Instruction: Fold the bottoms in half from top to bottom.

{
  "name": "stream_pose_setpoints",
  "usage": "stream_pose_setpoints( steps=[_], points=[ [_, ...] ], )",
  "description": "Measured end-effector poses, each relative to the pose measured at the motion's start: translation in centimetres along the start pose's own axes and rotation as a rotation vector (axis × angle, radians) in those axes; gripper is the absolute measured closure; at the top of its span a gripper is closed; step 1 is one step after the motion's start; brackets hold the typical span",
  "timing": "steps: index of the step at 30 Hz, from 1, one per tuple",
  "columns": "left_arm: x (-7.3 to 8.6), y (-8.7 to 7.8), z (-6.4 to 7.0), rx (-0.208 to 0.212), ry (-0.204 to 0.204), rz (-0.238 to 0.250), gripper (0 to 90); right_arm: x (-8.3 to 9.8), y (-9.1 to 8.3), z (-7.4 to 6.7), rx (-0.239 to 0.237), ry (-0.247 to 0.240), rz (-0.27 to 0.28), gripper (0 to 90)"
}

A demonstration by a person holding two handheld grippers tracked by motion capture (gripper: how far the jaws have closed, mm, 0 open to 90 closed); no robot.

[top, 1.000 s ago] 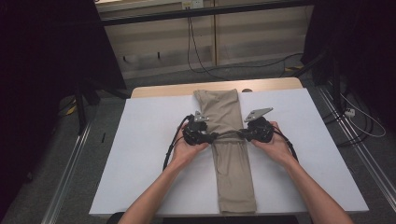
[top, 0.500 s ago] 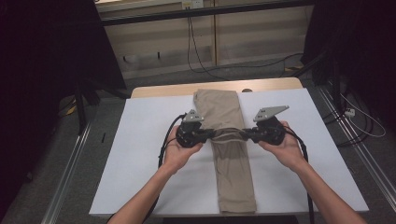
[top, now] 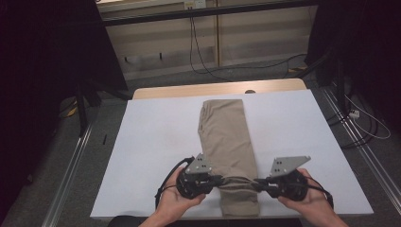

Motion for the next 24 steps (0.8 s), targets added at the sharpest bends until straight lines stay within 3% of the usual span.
stream_pose_setpoints(
  steps=[5,7,9,11,13,14,17,18,20,24],
  points=[
    [1.7,0.4,1.8,0.025,0.016,-0.062,85.9,1.6,-0.4,-2.0,-0.013,-0.003,-0.036,83.8],
    [2.4,0.4,2.1,0.029,-0.008,-0.091,83.4,2.0,-0.2,-2.4,-0.017,-0.016,-0.056,80.5],
    [2.6,0.2,2.2,0.041,0.002,-0.098,72.4,2.4,0.0,-2.6,-0.038,-0.008,-0.079,67.3],
    [2.3,0.1,1.5,0.013,-0.017,-0.073,50.5,2.3,0.1,-2.2,-0.034,0.016,-0.06,53.7],
    [1.6,-0.3,0.2,-0.026,-0.026,-0.023,43.0,1.7,0.0,-1.4,-0.022,0.046,-0.012,42.8],
    [1.2,-0.4,-0.7,-0.038,-0.039,-0.006,38.5,1.2,-0.2,-0.9,-0.013,0.064,0.017,41.0],
    [0.1,-0.2,-4.2,-0.133,-0.067,0.043,25.5,-0.3,-0.3,1.2,0.031,0.088,0.087,35.4],
    [-0.1,0.1,-5.6,-0.159,-0.089,0.051,22.2,-0.8,-0.1,2.2,0.055,0.085,0.101,34.4],
    [-0.5,1.0,-8.4,-0.215,-0.123,0.01,17.9,-1.6,0.5,4.5,0.098,0.115,0.114,35.6],
    [-0.8,2.5,-13.0,-0.283,-0.2,0.067,16.1,-2.9,2.9,9.3,0.173,0.141,0.108,31.2]
  ],
)
Point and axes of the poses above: each handheld gripper's, and its own axes: y roughly forward along the jaws, x roughly out of its underside, z roughly to its right, the point moved 2 cm from there along y, roughly forward along the jaws, and after that the axes turned 11 degrees about z, right-handed, at the moved point
